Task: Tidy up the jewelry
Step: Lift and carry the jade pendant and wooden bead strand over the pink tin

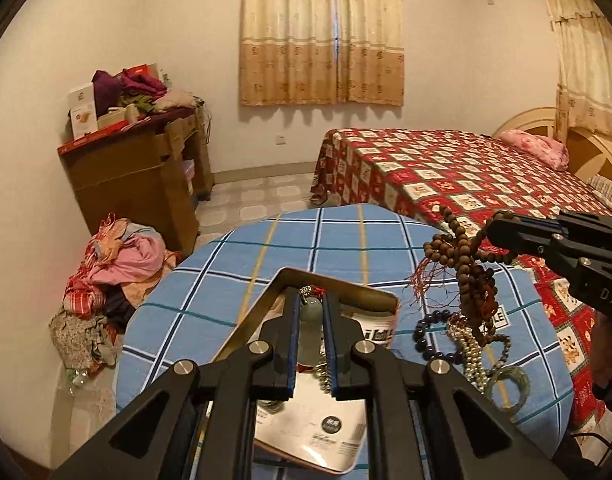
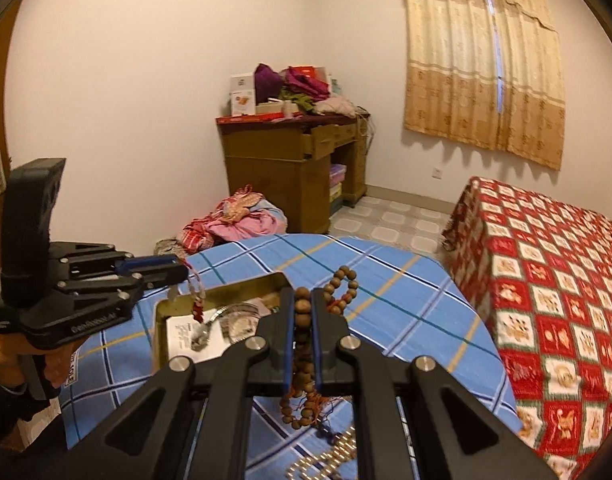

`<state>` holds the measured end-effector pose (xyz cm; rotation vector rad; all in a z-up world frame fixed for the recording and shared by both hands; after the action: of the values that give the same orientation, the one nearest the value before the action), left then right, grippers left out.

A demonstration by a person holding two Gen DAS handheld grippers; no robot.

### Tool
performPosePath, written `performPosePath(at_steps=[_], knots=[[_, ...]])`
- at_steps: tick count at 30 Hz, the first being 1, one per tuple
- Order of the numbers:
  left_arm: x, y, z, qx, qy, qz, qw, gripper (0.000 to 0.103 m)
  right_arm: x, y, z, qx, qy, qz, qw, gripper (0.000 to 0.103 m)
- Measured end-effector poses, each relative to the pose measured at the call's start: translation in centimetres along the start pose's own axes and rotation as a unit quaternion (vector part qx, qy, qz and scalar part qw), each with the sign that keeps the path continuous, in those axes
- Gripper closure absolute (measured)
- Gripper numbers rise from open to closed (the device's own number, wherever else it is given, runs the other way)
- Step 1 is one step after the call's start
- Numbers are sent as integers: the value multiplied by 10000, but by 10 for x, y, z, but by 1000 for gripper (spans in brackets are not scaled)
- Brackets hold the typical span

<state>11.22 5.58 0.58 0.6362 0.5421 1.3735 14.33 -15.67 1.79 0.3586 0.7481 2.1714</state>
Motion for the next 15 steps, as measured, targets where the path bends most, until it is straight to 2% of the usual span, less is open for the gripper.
performPosePath(at_steps=[15], knots=[[34, -12, -13, 146, 319, 135, 9993, 93, 41, -36, 14, 166, 349, 369, 9986, 93]])
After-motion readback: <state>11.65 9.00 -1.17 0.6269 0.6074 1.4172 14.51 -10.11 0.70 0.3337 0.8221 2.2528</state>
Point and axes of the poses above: each gripper's, at about its wrist camera, not at the fingertips, and y roughly against the way its jaws point, x to its left, z to its top, the point moved 3 cm from there along -y, roughly the way its jaws point, and after that the axes turned 10 degrees about x, right-handed, at the moved point
